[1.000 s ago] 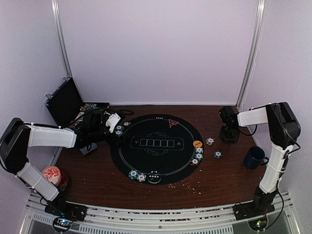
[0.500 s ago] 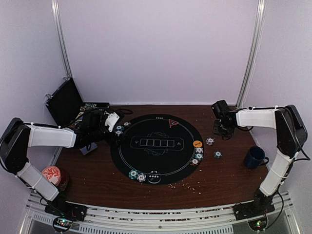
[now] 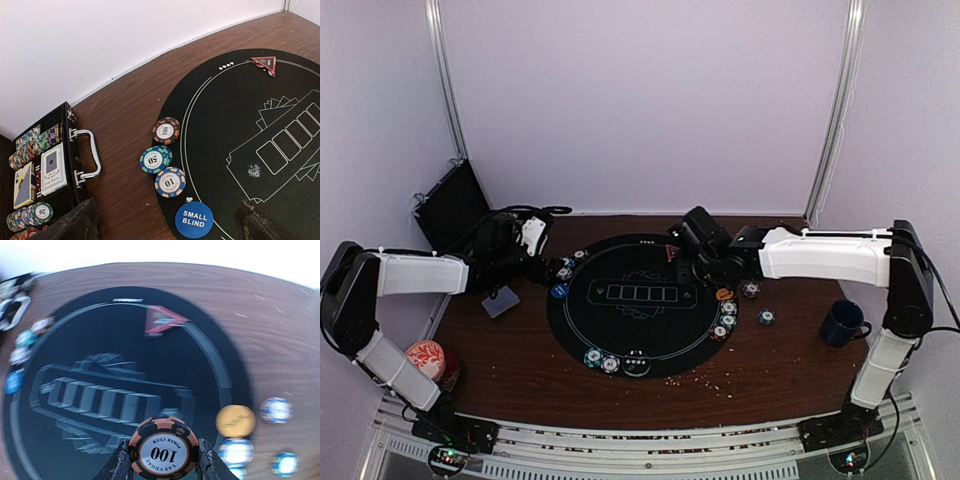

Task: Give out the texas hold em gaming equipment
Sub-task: Place the poker chips pile in the dealer area.

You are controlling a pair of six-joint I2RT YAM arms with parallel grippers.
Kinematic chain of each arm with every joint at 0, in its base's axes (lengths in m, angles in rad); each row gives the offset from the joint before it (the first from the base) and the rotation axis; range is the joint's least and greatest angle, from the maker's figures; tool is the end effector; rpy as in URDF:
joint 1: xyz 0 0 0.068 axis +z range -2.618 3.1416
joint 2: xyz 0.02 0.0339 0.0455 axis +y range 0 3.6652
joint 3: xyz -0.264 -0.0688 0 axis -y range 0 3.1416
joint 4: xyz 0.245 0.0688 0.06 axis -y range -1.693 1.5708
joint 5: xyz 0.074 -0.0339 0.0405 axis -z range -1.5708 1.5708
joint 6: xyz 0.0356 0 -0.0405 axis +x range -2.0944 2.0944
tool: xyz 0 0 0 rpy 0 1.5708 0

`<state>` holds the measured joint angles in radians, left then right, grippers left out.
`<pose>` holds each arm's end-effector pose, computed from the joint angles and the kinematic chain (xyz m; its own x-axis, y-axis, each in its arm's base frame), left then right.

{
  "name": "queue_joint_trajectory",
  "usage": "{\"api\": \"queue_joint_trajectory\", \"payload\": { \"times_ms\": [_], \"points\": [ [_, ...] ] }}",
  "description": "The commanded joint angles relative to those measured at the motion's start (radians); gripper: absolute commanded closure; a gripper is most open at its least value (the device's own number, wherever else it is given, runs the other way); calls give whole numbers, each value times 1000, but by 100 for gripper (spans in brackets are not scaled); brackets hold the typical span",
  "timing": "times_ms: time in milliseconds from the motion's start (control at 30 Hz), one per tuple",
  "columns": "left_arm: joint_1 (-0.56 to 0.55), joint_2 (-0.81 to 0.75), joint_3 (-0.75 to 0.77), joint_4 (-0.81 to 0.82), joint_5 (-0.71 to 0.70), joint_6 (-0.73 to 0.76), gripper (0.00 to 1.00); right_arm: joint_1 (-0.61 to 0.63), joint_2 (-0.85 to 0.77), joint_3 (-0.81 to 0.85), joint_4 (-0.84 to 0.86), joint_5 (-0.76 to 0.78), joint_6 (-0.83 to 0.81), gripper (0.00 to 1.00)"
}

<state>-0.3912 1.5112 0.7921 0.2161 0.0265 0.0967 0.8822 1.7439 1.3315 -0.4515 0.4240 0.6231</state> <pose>0.2993 -0.1245 0.2080 -0.4047 0.2713 -0.8733 0.4438 0.8933 0.0719 0.2548 0.2865 0.2494 -0.7040 -0.0184 -0.7100 -0.1517 0.9805 0.1250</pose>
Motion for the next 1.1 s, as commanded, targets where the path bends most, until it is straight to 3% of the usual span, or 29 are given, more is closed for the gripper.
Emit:
{"api": "queue_joint_trajectory", "payload": {
  "times_ms": [0,200,400,1067],
  "points": [
    [19,-6,25,37,-33,-33,2,125,146,132,-12,33,-31,69],
    [60,-18,27,42,-69,-59,2,262,361,368,-33,-16,-67,69],
    [92,-26,24,48,-68,-80,2,318,501,510,-27,-81,-94,69],
    [104,10,40,36,-35,-91,2,379,631,609,-27,-186,-207,67]
  ]
}}
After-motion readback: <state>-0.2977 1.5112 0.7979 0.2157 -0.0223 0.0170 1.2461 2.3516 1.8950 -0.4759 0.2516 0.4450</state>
